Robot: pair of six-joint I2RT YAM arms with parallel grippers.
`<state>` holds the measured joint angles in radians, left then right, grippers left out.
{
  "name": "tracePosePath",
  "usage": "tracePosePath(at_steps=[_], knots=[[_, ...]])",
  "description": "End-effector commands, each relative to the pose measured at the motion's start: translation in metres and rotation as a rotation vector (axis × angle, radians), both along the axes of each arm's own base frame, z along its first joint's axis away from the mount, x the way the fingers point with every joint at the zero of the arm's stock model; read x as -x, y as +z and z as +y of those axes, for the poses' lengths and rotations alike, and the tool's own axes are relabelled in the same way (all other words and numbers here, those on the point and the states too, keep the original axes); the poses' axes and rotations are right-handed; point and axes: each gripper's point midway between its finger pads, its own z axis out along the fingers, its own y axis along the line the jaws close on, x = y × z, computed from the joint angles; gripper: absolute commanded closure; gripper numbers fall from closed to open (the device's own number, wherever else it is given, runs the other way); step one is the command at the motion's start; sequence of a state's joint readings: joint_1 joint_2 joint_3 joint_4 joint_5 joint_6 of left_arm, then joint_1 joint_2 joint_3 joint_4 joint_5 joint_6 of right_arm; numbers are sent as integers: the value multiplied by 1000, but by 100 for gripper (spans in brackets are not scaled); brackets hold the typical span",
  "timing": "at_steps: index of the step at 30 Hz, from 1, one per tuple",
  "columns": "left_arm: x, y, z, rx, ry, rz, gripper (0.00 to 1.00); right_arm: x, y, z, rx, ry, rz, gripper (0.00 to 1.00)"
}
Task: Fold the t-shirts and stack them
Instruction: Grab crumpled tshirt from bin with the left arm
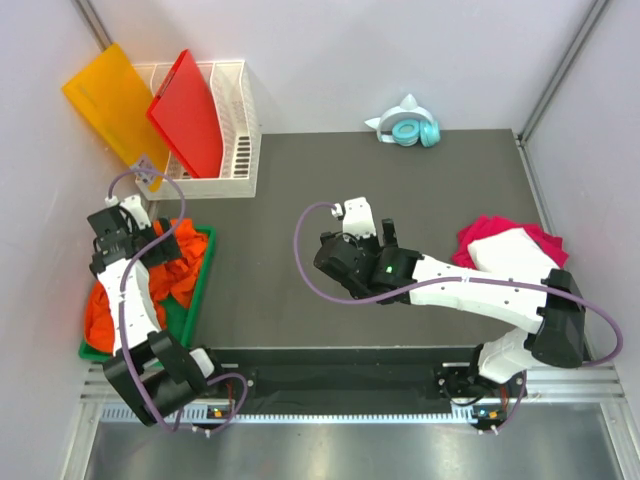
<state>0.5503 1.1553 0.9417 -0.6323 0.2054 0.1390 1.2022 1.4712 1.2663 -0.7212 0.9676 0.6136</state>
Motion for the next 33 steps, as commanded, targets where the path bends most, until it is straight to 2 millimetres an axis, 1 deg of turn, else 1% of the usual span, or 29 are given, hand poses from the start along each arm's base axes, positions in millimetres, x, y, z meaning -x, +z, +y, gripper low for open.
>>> tracePosePath(at_steps=[1,6,10,17,25,30,32,33], knots=[[-5,16,5,-56,-7,-68,4,-3,17,12,-68,-5,-27,0],[-3,14,10,-61,28,-52,2,-3,18,12,-77,-10,-24,0],[-2,10,9,-51,27,-38,2,-1,15,8,-90,-30,-19,0],[-3,10,6,-40,19,-44,2,1,15,3,-100,-28,-21,0],[-4,9,16,-51,71,-32,2,0,14,5,-90,-25,-23,0],[-2,11,24,-76,127,-31,4,-1,14,7,-74,-23,-25,0],[-1,10,28,-84,148,-30,7,-3,15,8,-63,-22,-27,0],[-1,9,27,-81,147,-30,10,-3,15,9,-57,-22,-28,0]])
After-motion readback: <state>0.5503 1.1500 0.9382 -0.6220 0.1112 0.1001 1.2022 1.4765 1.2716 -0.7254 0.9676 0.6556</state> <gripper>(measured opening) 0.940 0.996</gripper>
